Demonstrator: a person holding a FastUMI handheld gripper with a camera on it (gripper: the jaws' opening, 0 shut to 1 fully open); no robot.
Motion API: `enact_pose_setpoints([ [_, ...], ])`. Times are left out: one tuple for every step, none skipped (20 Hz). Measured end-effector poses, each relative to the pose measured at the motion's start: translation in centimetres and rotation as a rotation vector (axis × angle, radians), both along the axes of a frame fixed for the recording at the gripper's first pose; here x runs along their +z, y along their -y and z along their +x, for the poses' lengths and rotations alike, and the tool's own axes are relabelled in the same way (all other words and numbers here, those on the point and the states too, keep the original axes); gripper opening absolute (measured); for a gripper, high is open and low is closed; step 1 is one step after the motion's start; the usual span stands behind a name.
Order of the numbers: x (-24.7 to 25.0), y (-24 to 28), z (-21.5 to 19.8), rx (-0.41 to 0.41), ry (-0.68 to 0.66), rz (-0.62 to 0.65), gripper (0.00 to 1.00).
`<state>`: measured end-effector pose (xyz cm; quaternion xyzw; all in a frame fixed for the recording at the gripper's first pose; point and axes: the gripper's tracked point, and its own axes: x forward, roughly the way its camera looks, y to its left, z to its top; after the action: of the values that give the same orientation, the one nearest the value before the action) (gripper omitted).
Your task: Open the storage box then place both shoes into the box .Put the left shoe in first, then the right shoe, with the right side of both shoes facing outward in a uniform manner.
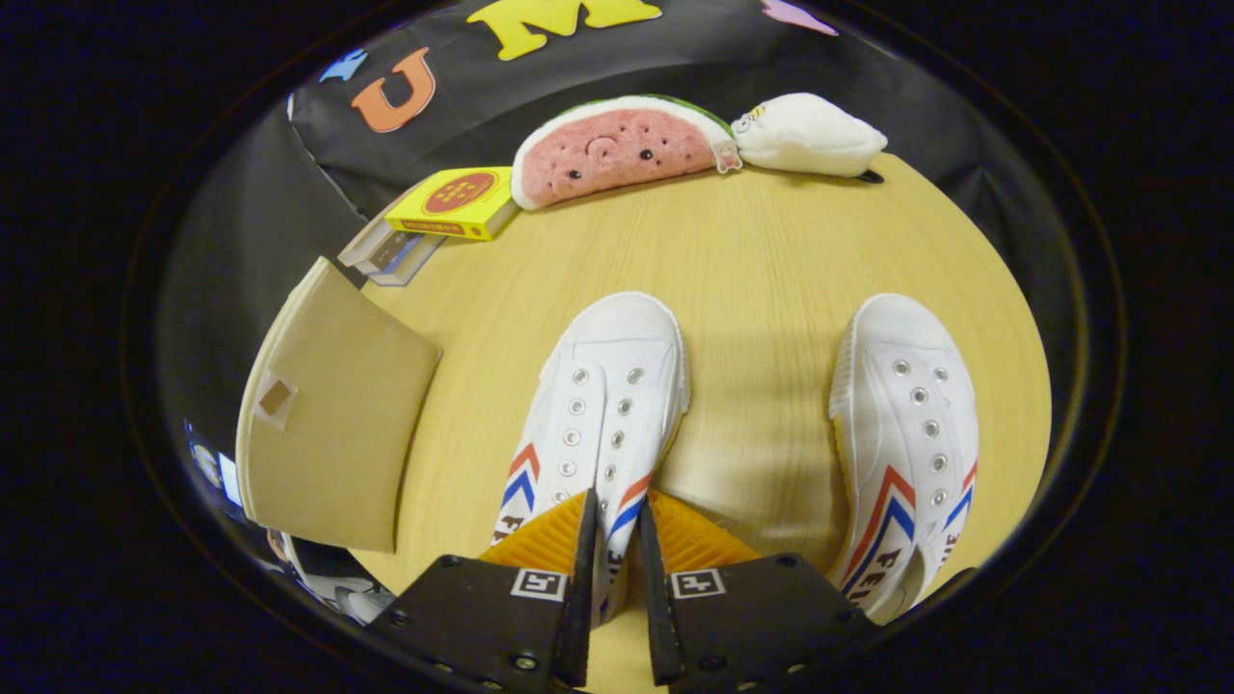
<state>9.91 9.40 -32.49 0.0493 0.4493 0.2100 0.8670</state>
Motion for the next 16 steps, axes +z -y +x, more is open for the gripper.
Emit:
enact_pose_setpoints([
  [0.0,0.0,0.0,-0.003,-0.008,-0.001,0.25],
  [0.2,0.0,0.0,-0.019,-0.026,0.016,0.14],
  [0.3,0.0,-0.1,-0.045,-0.059,0.045,0.13],
  [0.1,0.0,-0.2,-0.070,-0.096,0.082,0.01],
  [0.3,0.1,-0.1,-0.086,-0.115,0.106,0.01],
  [0.5,0.1,-0.2,-0.095,-0.119,0.121,0.01],
  [0.6,0.2,-0.4,-0.097,-0.114,0.126,0.01],
  [1.0,0.3,-0.7,-0.097,-0.108,0.128,0.01],
  [1.5,0.2,-1.0,-0.102,-0.108,0.137,0.01],
  [2.2,0.0,-1.2,-0.106,-0.104,0.152,0.01],
  [2.9,-0.2,-1.5,-0.108,-0.094,0.155,0.01],
  [3.5,-0.2,-1.7,-0.113,-0.081,0.153,0.01],
  [4.3,-0.3,-1.9,-0.117,-0.070,0.155,0.01],
  [5.4,-0.6,-2.2,-0.119,-0.062,0.164,0.01],
  [6.6,-1.0,-2.7,-0.121,-0.055,0.176,0.01],
  [7.9,-1.5,-3.1,-0.118,-0.045,0.187,0.01],
])
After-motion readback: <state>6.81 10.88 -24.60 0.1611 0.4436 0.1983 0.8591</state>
